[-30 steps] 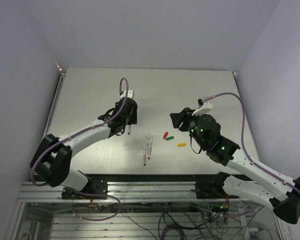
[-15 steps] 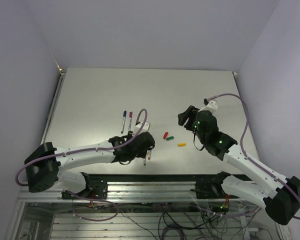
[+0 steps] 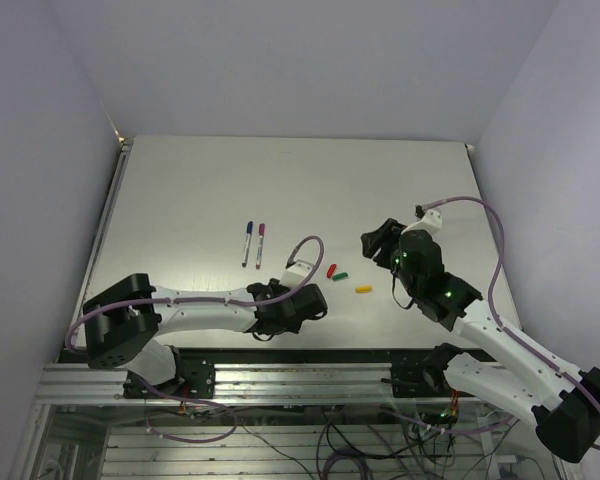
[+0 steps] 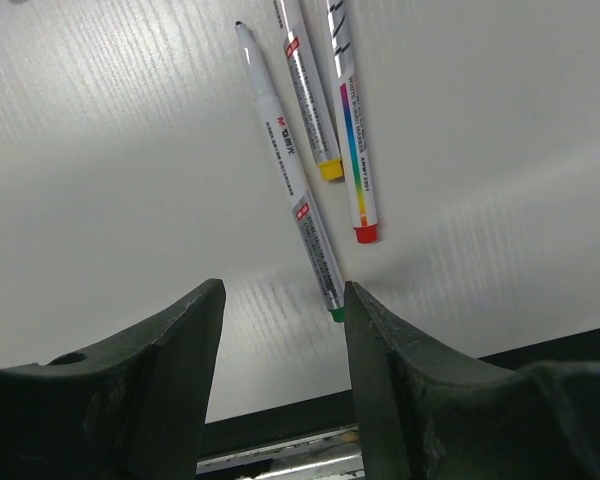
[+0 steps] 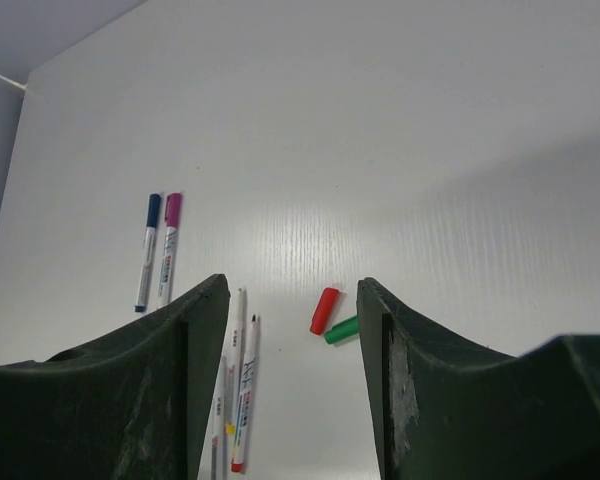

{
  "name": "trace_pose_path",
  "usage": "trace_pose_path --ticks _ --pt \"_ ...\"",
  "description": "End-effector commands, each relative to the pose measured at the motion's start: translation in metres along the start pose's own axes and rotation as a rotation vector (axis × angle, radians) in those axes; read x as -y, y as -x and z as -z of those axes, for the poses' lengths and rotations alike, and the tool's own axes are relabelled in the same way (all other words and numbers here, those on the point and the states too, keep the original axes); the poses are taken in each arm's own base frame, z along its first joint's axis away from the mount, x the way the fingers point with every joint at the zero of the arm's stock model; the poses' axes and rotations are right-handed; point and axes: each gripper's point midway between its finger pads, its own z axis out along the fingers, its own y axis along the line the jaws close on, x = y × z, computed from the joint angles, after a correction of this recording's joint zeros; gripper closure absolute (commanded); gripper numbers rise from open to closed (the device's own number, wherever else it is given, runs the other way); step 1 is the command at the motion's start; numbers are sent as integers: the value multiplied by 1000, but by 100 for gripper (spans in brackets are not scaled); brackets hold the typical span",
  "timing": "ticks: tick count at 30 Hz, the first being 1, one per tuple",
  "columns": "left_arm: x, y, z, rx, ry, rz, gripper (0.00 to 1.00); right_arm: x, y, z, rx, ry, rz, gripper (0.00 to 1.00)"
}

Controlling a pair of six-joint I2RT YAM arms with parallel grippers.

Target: Insert the pens into the pen caps

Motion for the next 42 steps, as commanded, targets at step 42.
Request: trace_pose_path --ticks 42 --pt "-41 -37 -50 -161 113 46 70 -1 -9 -3 -24 21 5 49"
